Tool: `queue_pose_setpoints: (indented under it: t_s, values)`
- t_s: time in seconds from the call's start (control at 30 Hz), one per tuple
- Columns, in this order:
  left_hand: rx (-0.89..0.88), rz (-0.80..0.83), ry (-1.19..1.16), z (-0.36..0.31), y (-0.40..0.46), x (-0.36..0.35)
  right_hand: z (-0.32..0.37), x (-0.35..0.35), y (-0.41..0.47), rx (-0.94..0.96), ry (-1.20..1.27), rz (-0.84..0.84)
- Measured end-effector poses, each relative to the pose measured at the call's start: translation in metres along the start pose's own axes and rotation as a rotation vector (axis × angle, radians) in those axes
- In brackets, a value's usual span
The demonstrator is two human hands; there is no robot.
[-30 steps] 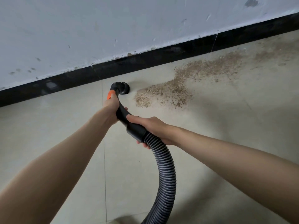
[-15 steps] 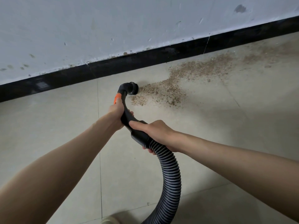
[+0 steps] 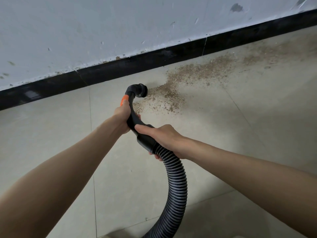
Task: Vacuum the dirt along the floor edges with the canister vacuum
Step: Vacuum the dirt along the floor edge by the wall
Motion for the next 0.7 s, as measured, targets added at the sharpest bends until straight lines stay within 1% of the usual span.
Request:
queue_pose_setpoints:
  t_s: [0.37, 0.57, 0.7]
  values:
    - [-0.014, 0.055, 0.038, -0.010, -0.003, -0.061, -0.003, 0.056, -0.003, 0.023, 0.049, -0.070]
    - [-0.028, 0.100, 0.094, -0.015, 0.000, -0.085, -0.009, 0.075, -0.001, 0.052, 0.043, -0.123]
    - [-0.022, 0.108, 0.099, -0.017, 0.005, -0.091, -0.007, 0.079, 0.004, 0.069, 0.053, -0.118]
Point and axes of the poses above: each hand's wrist, its own y-axis towards the middle knuckle, its own x-axis out of the back of the hand, z = x × y, the point moved 7 cm from there along y, towards the middle knuckle, and after that the axes turned 7 degrees about y, right-handed, at the moved point
